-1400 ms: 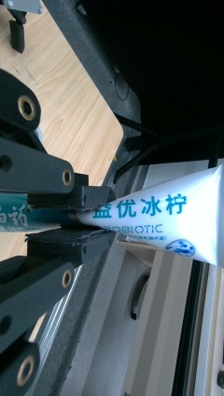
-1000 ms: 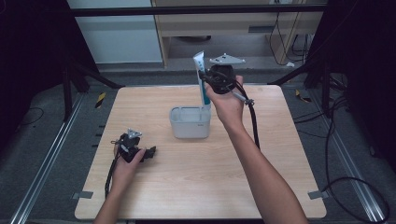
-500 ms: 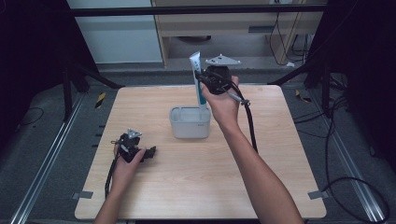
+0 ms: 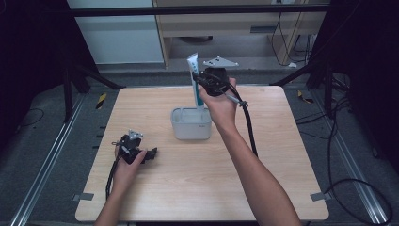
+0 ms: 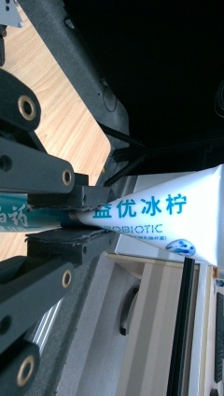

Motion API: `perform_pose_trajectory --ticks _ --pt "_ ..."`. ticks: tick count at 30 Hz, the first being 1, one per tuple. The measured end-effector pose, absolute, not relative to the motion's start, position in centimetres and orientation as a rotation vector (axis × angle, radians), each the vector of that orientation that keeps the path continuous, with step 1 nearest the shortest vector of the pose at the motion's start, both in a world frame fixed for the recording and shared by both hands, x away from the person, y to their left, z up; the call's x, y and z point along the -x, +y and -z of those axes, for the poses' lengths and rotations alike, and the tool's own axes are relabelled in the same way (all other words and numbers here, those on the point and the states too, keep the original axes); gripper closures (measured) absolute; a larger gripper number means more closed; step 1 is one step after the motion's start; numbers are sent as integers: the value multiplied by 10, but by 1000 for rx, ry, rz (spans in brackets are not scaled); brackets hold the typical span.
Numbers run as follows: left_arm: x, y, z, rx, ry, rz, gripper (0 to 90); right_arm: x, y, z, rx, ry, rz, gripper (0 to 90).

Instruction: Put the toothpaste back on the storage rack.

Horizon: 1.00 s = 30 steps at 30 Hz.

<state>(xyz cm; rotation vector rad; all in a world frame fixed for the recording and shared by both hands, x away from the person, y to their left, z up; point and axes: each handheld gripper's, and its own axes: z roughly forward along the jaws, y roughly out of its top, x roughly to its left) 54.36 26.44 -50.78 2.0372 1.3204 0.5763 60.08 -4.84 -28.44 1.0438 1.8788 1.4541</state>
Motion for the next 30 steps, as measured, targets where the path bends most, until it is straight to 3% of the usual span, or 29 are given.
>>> perform_pose_trajectory --ticks 30 --pt "-544 264 508 -2037 1321 -577 0 -601 -32 296 -1031 1898 -1478 797"
